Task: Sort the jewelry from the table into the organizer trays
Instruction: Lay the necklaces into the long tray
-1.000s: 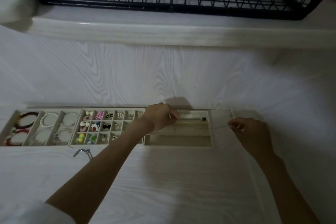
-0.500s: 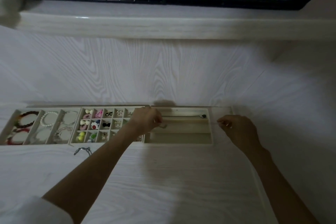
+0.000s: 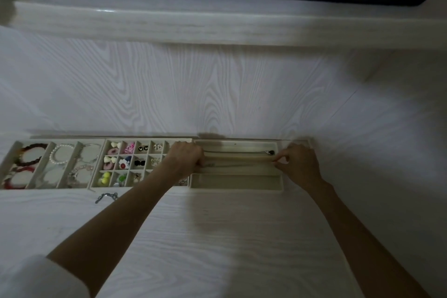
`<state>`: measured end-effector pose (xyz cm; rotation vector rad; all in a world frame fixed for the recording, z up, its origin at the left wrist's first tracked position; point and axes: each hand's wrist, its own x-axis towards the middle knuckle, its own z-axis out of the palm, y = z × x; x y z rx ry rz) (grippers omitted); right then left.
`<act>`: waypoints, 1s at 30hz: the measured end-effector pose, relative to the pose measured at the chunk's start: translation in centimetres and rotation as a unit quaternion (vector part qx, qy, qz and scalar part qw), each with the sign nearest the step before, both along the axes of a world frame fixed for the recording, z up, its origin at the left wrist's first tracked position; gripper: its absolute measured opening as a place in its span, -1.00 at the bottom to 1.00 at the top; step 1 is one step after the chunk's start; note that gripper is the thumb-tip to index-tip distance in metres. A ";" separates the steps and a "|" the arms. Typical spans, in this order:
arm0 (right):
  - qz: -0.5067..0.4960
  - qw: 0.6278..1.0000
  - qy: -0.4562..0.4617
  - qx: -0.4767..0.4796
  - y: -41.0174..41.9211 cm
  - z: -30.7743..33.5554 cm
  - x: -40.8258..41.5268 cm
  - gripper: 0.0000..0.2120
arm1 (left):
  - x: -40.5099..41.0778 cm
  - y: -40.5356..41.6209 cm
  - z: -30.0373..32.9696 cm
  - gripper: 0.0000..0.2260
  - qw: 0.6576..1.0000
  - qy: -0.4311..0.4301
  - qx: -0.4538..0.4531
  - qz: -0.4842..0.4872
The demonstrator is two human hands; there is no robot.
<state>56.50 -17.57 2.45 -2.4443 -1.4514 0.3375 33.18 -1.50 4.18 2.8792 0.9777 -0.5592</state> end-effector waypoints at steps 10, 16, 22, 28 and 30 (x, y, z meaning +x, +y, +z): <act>0.063 0.988 -0.093 -0.105 0.4 -0.4 -0.5 -0.82 | 0.5 0.1 -1.2 -0.81 0.993 0.053 0.075 -0.081; 0.079 0.975 -0.175 -0.111 0.8 -0.5 -1.2 -0.80 | -0.1 0.0 -1.6 -0.80 0.993 0.042 0.095 -0.056; 0.084 0.988 -0.117 -0.058 -0.1 -0.2 -0.7 -0.83 | -1.2 0.5 -1.5 -0.78 0.998 -0.019 0.053 -0.018; 0.102 0.990 -0.076 -0.065 -1.1 1.3 0.3 -0.59 | -3.0 0.3 1.1 -0.66 0.995 0.024 0.007 -0.101; 0.102 0.984 -0.065 -0.132 -0.9 1.3 0.0 -0.53 | -3.1 -0.1 1.7 -0.63 0.990 0.073 0.012 -0.118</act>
